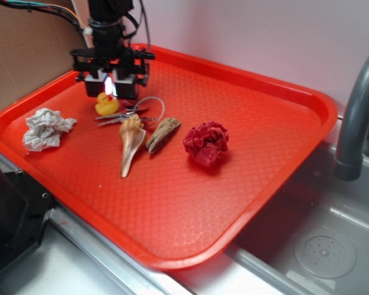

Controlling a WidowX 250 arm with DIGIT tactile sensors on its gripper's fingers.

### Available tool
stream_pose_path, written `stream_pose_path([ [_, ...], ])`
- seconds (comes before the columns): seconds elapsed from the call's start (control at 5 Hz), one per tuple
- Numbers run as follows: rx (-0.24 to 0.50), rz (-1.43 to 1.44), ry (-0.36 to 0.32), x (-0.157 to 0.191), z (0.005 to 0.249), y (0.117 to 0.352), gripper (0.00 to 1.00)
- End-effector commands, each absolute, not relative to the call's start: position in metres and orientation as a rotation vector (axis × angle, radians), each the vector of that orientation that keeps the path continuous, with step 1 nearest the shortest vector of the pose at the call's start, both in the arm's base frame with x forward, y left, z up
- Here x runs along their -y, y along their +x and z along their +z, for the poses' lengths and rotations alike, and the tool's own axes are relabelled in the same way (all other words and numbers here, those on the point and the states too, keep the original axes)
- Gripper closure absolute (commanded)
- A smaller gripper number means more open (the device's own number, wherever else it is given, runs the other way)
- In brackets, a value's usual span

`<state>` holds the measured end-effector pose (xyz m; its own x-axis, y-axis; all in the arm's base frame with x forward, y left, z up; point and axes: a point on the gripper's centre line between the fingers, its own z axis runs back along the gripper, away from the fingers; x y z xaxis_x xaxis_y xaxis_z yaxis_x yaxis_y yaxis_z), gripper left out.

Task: Grab the yellow duck.

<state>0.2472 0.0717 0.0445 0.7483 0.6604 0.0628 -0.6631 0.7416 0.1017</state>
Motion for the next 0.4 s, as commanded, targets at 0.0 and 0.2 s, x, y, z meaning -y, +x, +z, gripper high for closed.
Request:
stream_pose_path([
  [0.0, 0.232, 0.661, 0.034, -0.0579, 0.1236, 0.2209, 1.0],
  [0.2, 0.226, 0.684, 0.047, -0.063, 0.1224, 0.2149, 0.0],
])
